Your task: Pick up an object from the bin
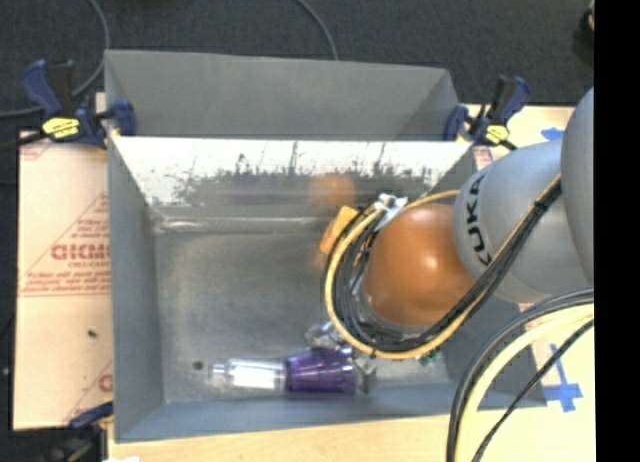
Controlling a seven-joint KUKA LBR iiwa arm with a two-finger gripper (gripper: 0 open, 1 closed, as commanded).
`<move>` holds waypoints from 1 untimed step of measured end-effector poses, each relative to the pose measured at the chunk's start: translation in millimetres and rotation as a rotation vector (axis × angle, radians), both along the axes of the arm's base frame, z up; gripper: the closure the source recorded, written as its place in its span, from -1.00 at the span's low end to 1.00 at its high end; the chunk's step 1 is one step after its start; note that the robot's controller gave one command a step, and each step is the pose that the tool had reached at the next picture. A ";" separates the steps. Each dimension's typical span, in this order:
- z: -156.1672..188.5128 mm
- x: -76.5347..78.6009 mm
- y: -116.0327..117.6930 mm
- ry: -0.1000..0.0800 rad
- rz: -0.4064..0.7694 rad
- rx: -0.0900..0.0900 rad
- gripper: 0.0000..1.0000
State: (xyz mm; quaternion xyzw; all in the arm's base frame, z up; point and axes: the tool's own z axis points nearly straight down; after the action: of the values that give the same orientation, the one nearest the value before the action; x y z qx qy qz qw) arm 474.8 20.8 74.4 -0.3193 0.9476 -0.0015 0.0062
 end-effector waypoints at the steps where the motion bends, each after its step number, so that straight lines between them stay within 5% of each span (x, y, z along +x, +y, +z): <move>1: 7.9 -1.8 -0.3 0.008 0.000 -0.001 1.00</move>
Offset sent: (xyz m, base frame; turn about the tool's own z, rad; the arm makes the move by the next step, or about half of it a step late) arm 0.0001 0.0000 0.0782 0.0000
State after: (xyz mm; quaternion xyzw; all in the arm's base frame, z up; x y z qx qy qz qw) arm 473.1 20.5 82.3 -0.3191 0.9477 -0.0006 0.0025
